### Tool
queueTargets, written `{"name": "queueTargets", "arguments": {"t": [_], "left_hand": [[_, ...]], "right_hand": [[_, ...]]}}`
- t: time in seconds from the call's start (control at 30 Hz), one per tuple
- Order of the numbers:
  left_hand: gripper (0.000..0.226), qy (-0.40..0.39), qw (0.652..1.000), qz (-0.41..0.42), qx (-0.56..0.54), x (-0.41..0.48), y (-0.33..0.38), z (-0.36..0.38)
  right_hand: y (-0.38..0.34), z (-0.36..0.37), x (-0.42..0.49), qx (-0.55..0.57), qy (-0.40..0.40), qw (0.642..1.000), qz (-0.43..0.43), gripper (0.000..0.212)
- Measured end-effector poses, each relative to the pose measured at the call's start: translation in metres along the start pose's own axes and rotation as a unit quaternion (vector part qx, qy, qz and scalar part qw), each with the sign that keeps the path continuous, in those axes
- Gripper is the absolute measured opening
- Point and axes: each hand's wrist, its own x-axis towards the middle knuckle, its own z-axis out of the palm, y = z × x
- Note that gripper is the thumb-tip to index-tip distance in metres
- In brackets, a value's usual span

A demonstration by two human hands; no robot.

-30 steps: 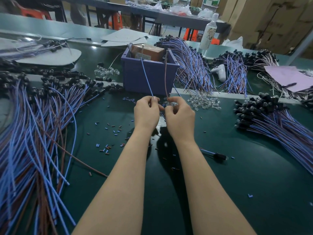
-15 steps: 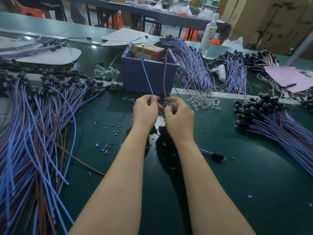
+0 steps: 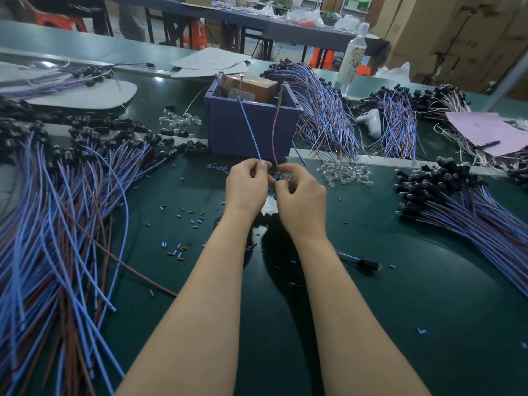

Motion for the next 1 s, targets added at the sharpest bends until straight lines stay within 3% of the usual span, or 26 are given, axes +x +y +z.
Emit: {"name": "queueTargets", "arguments": {"t": [0.4, 0.63, 1.0], "left_hand": [[0.024, -0.009, 1.0, 0.0, -0.006, -0.0005, 0.0007, -0.0005], [0.023, -0.01, 1.0, -0.01, -0.011, -0.0005, 0.0002, 0.0007], [0.023, -0.01, 1.0, -0.008, -0.008, -0.0005, -0.0007, 0.0012]], "right_hand": [[0.0002, 0.0011, -0.0012, 0.0, 0.002, 1.0, 0.003, 0.021], [0.0017, -0.0003, 0.0004, -0.015, 0.043, 0.998, 0.038, 0.022], [0.0009, 0.0, -0.0001, -0.04, 0.014, 0.997, 0.057, 0.024]]}}
